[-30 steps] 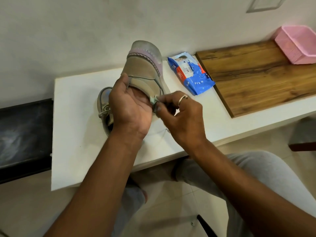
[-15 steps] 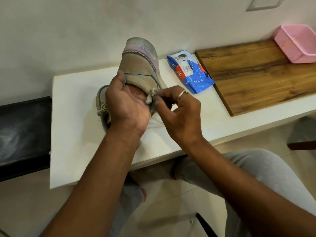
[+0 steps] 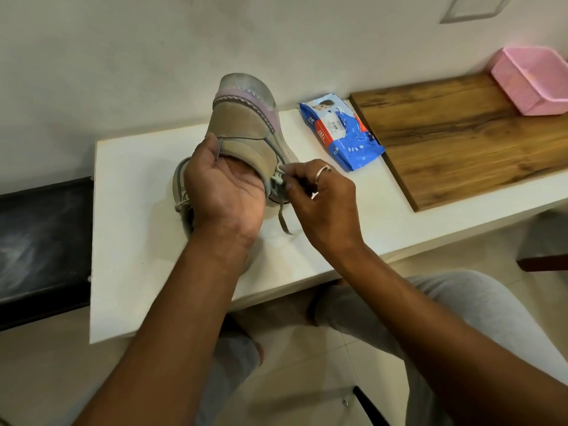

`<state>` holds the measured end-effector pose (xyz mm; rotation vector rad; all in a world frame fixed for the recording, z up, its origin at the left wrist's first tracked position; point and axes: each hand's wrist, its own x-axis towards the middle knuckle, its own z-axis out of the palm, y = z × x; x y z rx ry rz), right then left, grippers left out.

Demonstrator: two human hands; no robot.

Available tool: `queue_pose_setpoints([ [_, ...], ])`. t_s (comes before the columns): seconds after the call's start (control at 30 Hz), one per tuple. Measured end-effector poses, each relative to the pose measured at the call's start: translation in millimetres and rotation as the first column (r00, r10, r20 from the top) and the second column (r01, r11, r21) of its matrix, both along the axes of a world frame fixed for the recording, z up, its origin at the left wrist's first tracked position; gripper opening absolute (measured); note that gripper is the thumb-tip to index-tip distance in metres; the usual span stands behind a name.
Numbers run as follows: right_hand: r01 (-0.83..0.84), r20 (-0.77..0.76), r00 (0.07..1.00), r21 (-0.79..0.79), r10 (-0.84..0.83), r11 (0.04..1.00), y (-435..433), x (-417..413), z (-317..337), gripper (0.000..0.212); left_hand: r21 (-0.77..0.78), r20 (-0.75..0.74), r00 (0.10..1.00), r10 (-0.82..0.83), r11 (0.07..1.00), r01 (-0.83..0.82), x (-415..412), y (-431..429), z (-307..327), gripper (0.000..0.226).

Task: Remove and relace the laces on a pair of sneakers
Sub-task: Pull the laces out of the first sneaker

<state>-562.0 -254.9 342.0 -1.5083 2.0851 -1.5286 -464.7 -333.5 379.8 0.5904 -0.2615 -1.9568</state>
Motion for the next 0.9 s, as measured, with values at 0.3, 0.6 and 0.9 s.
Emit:
queue_pose_setpoints([
  [0.3, 0.037, -0.047, 0.998, -0.093, -0.042, 0.995, -7.7, -6.4, 6.3, 0.019, -0.035, -0.005, 1.0, -0.029, 0.999, 0.028, -3.5, 6.6, 3.7, 0.047],
  [0.6, 0.017, -0.084, 0.996, -0.136, -0.029, 0.991, -9.5, -5.5, 12.2, 0.019, -0.063, 0.028, 0.997, -0.071, 0.995, 0.073, -4.6, 10.9, 5.2, 0.049],
  [0.9, -0.102, -0.189, 0.98, -0.201, 0.064, 0.974, -11.5, 5.5, 42.8, 0.015, -0.105, 0.07, 0.975, -0.211, 0.97, 0.218, -7.9, 24.7, 6.6, 0.044],
])
